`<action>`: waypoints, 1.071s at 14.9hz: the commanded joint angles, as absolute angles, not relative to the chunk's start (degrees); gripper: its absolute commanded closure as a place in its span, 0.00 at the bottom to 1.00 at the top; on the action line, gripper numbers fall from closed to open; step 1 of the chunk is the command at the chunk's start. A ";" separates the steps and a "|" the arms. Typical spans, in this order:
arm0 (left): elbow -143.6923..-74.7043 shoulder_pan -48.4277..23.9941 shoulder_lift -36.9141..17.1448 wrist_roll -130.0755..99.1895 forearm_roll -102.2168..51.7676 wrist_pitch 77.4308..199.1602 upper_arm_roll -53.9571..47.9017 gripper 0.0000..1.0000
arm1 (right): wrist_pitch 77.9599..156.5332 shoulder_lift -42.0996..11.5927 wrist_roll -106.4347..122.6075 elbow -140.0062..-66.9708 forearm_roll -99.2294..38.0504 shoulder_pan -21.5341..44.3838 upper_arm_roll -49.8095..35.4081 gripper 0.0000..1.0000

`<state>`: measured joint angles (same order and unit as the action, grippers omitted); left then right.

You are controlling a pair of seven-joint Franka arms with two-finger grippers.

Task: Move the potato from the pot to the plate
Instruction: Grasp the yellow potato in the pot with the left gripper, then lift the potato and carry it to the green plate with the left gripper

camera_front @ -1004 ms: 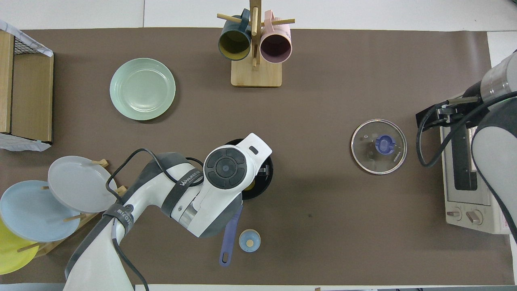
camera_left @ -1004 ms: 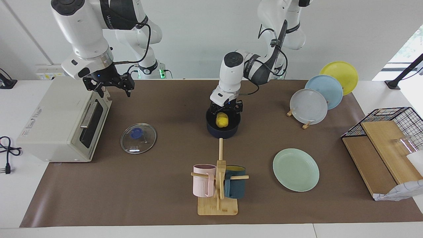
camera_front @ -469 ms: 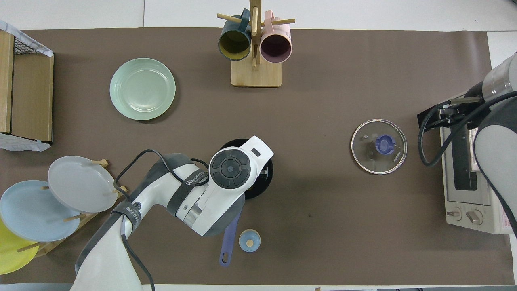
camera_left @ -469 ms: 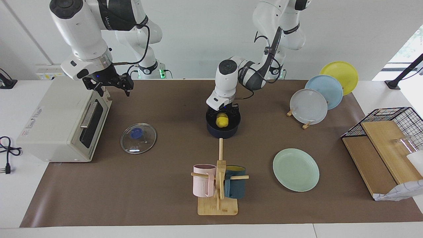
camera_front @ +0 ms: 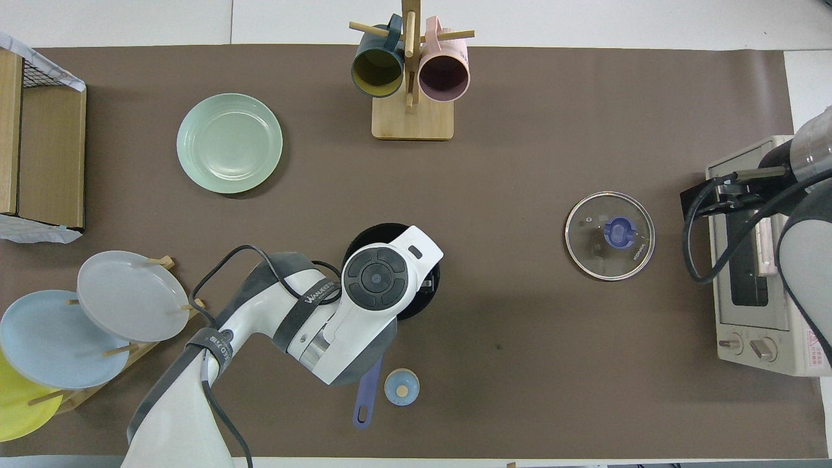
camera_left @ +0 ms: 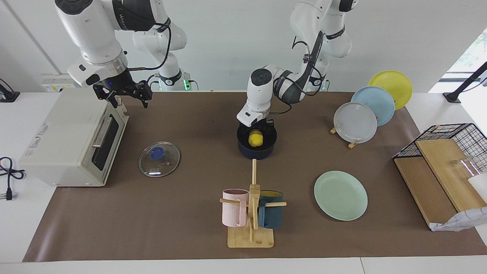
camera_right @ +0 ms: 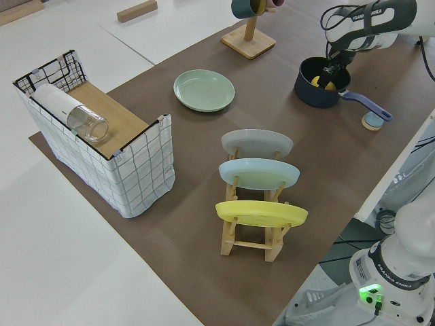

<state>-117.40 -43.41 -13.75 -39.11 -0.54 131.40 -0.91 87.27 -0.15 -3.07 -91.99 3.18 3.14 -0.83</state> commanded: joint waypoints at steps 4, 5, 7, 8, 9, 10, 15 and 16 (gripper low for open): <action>-118.74 -44.12 -13.18 -39.02 -1.32 132.72 0.18 1.00 | 89.38 1.14 -3.52 -93.87 2.72 3.16 0.00 0.00; -118.74 -44.12 -13.27 -39.55 -1.32 132.63 0.18 1.00 | 89.30 1.14 -3.60 -93.87 2.72 3.16 0.00 0.00; -118.48 -43.95 -13.01 -39.81 -1.32 132.45 0.18 1.00 | 89.12 1.14 -3.52 -93.87 2.64 3.08 0.17 0.00; -118.39 -43.95 -12.66 -39.90 -1.49 132.10 0.18 1.00 | 89.03 1.14 -3.43 -93.87 2.46 2.73 0.09 0.00; -118.04 -43.77 -12.31 -40.08 -2.10 131.49 0.18 1.00 | 89.03 1.14 -3.43 -93.87 2.29 2.55 0.17 0.00; -117.78 -43.68 -11.78 -40.25 -3.24 130.96 0.26 1.00 | 89.03 1.14 -3.51 -93.87 2.29 2.55 0.18 0.00; -113.57 -41.31 -8.88 -39.29 -4.21 123.07 0.35 1.00 | 89.30 1.05 -3.69 -93.78 2.37 2.55 0.44 0.00; -112.34 -40.00 -7.75 -38.50 -5.18 120.70 0.35 1.00 | 89.30 1.05 -3.60 -93.69 2.37 2.55 0.53 0.00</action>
